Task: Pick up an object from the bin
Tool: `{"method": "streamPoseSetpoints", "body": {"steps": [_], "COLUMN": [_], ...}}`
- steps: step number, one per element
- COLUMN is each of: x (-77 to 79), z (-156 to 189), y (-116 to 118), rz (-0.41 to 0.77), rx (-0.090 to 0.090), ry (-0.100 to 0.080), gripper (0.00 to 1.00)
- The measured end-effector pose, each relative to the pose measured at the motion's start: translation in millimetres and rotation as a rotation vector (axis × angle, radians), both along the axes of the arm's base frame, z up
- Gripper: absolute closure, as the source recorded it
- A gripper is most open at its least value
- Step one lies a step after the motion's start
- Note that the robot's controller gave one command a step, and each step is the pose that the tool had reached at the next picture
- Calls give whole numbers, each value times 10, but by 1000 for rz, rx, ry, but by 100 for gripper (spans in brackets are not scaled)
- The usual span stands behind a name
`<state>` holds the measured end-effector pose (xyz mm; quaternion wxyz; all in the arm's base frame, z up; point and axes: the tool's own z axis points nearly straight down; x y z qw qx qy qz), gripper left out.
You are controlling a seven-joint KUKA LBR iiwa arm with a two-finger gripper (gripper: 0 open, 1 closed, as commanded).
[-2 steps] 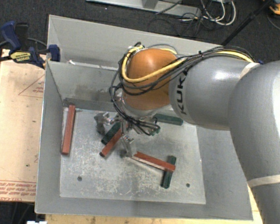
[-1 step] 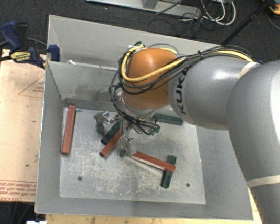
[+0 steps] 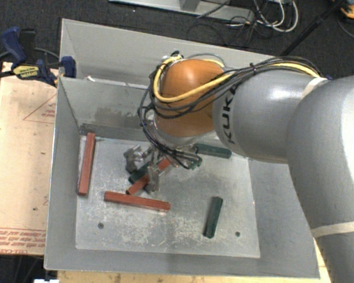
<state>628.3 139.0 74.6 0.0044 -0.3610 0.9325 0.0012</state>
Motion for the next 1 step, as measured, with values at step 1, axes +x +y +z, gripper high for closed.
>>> {"method": "streamPoseSetpoints", "body": {"steps": [1], "x": [24], "z": [1061], "y": [13], "rz": [-2], "rx": [-2], "ry": [-4], "gripper": [100]}}
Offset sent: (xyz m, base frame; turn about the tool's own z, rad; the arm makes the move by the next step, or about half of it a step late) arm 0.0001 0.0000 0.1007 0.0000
